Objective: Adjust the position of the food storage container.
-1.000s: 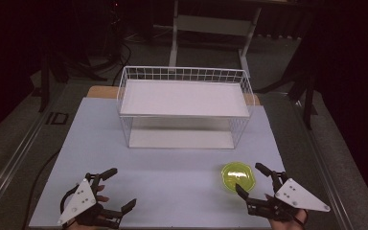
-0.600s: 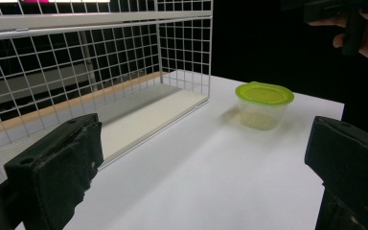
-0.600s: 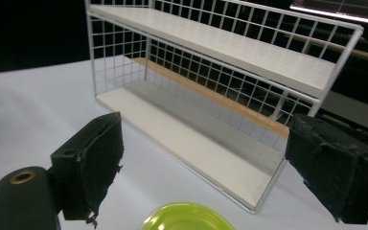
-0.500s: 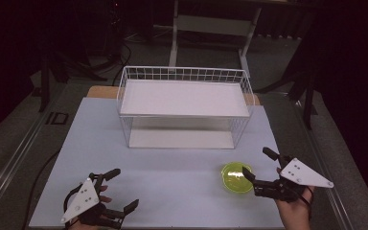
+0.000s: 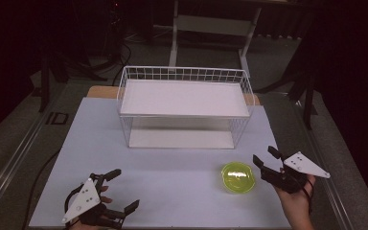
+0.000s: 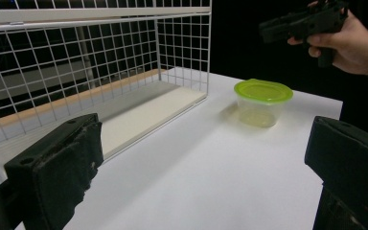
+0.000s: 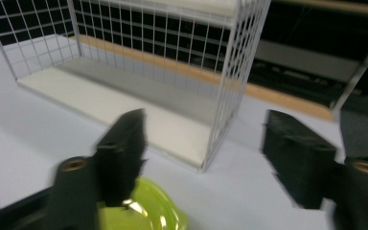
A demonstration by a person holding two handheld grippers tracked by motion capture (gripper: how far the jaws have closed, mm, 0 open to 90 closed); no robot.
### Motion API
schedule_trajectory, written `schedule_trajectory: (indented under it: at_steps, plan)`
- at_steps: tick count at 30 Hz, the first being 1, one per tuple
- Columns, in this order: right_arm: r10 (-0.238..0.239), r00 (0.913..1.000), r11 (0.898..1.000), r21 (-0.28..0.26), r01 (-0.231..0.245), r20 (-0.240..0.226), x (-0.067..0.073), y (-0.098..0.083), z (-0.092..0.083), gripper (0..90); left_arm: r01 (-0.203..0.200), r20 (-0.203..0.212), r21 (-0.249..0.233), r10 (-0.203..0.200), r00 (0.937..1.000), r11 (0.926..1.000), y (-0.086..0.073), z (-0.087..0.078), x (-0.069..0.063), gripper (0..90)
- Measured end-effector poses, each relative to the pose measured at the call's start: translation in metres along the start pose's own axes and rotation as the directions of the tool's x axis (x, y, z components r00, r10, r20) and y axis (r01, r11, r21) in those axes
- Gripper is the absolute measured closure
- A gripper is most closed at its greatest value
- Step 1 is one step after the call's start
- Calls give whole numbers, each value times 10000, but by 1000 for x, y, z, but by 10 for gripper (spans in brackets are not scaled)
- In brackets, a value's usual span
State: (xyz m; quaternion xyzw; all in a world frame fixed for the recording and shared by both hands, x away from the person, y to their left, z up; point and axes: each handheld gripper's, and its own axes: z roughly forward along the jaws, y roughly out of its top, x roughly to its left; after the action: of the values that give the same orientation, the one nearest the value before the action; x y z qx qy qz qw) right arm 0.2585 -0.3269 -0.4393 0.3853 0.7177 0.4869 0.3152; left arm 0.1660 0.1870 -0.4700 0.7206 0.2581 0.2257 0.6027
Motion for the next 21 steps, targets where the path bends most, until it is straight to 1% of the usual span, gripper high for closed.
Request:
schedule_trajectory:
  at_steps: [1,2,3,5,6,7,8,9,10,11,13,15,18,20,21]
  plan:
    - [0,10000,10000,0,0,0,0,0,0,353,0,0,0,0,10000,10000,0,0,0,2]
    - [-135,9996,9996,268,128,253,-1,-7,2,382,-22,16,18,22,10000,10000,0,0,0,1]
    - [-148,9993,9991,395,134,346,-2,-11,4,396,-32,19,22,32,10000,10000,0,0,0,1]
    - [-131,9992,9979,645,106,384,-4,-19,6,458,-44,12,18,44,10000,10000,0,1,-1,1]
    - [-135,9992,9966,823,103,379,-6,-23,7,517,-44,12,18,44,10000,10000,0,1,-1,2]
    - [-135,9992,9966,823,103,379,-6,-23,7,517,-36,19,22,36,10000,10000,0,1,-1,1]
    - [54,9995,9932,1159,-90,307,-10,-29,9,592,-35,17,32,35,10000,10000,0,1,-1,2]
    - [83,9992,9914,1301,-133,392,-12,-33,9,614,-46,9,43,46,10000,10000,0,1,-1,2]
    - [147,9989,9888,1480,-210,438,-14,-36,10,675,-42,6,47,42,10000,10000,0,1,-1,1]
    - [270,9983,9845,1717,-357,525,-16,-39,11,716,-42,2,47,42,10000,10000,0,1,-1,1]
    - [450,9974,9732,2230,-565,565,-18,-44,13,820,-50,-7,62,50,10000,10000,-1,1,-1,1]
    - [403,9978,9617,2691,-529,521,-18,-50,16,897,-40,-7,56,40,10000,10000,0,1,-1,1]
    - [452,9984,9524,3003,-531,330,-17,-56,18,900,-77,-9,60,77,10000,10000,0,1,-1,2]
    - [482,9983,9504,3059,-559,327,-17,-57,19,900,-66,-19,56,66,10000,10000,0,1,-1,2]
    - [586,9978,9451,3203,-649,294,-16,-60,20,900,-60,-25,62,60,10000,10000,0,1,-1,2]
